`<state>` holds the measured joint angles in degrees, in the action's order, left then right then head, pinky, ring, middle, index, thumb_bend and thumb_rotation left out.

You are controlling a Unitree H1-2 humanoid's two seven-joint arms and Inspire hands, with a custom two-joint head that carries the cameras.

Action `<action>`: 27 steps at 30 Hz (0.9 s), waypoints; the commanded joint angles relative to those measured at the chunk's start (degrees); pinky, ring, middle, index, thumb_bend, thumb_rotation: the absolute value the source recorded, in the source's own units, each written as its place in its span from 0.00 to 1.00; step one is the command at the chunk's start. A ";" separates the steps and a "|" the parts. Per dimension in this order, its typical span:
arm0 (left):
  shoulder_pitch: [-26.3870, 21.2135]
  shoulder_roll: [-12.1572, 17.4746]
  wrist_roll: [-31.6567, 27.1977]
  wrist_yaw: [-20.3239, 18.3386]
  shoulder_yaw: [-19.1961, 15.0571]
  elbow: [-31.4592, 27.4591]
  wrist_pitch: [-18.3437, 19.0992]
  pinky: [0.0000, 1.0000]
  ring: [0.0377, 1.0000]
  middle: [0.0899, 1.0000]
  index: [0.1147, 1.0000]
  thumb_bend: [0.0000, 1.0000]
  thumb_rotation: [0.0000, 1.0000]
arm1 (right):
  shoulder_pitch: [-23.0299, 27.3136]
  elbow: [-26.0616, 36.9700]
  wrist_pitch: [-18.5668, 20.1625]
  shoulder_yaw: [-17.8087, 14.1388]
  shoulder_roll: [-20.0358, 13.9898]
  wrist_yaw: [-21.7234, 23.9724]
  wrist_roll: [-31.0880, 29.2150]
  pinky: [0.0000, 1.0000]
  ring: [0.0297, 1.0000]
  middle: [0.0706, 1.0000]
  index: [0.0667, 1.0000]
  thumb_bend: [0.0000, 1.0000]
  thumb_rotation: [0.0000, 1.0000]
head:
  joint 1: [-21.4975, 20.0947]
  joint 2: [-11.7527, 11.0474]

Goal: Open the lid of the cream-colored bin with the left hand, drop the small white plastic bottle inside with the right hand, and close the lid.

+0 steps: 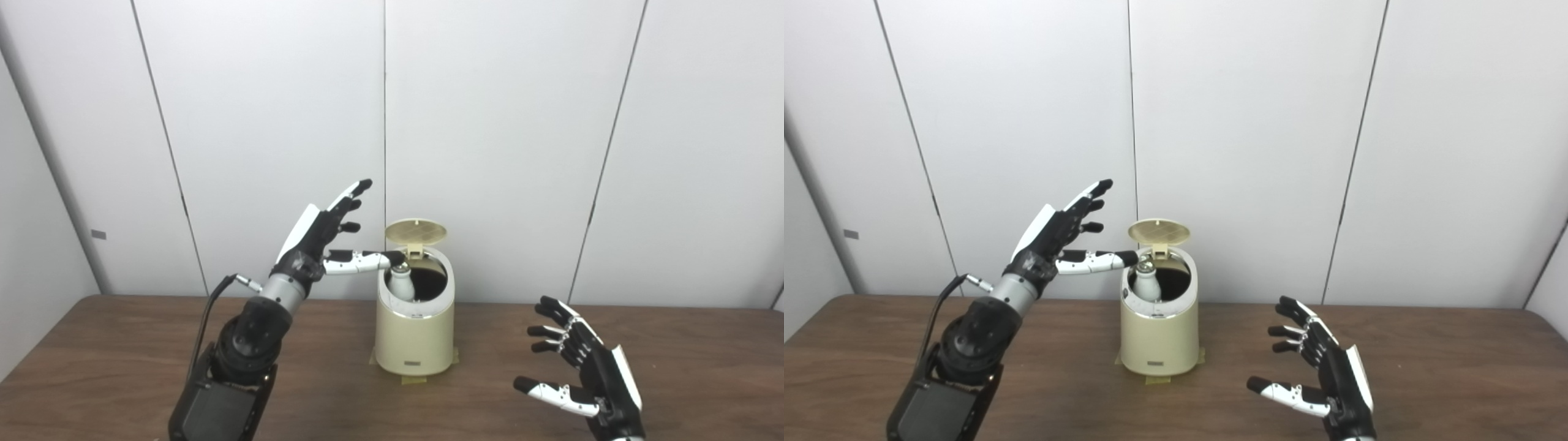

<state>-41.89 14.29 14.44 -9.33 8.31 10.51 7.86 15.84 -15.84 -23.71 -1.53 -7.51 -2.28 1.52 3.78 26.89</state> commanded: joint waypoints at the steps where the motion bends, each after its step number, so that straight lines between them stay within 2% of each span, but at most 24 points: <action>1: -4.70 1.75 4.34 1.07 1.73 0.55 -2.87 0.81 0.93 0.97 0.91 0.96 0.32 | 1.17 1.76 -0.22 -0.41 0.34 -0.14 -0.15 0.57 0.68 0.81 0.80 0.86 0.20 | -0.20 0.04; 5: -6.61 2.97 10.06 1.37 5.08 2.29 -3.75 0.88 0.98 0.93 0.86 0.96 0.31 | 1.01 3.05 0.96 -0.50 0.76 -0.03 -0.35 0.54 0.66 0.82 0.80 0.85 0.19 | -0.49 0.04; 8: -7.31 3.63 13.97 0.31 7.53 2.77 -3.21 0.83 0.93 0.90 0.85 0.97 0.34 | 1.08 2.60 0.46 -0.57 0.94 0.65 -1.62 0.53 0.64 0.82 0.80 0.85 0.17 | -0.62 0.05; 11: -7.28 4.90 18.84 -0.93 10.80 2.40 -3.46 0.96 0.99 0.90 0.86 0.97 0.38 | 0.84 3.34 1.00 -0.27 1.29 1.00 -1.87 0.51 0.62 0.80 0.79 0.86 0.17 | -0.94 0.04; 15: -7.30 5.55 21.74 -1.71 12.79 2.62 -4.54 1.00 1.00 0.88 0.84 1.00 0.40 | 0.72 4.01 1.90 -0.18 1.66 1.15 -1.96 0.49 0.62 0.81 0.79 0.86 0.17 | -1.02 0.07; 20: -6.98 5.76 22.92 -2.57 13.47 2.58 -6.60 1.00 1.00 0.85 0.82 1.00 0.39 | 0.76 4.39 2.11 -0.08 2.14 1.61 -2.19 0.48 0.60 0.80 0.79 0.85 0.16 | -1.10 0.13; 27: -6.08 6.25 23.58 -5.00 13.08 -0.17 -7.43 1.00 1.00 0.84 0.80 1.00 0.37 | 0.54 5.49 3.52 0.10 2.64 2.39 -2.73 0.47 0.60 0.80 0.79 0.84 0.15 | -1.28 0.42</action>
<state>-45.20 19.58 37.68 -14.51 22.11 12.45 1.56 14.67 -12.09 -20.00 -1.19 -4.84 -0.24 -0.62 2.46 27.25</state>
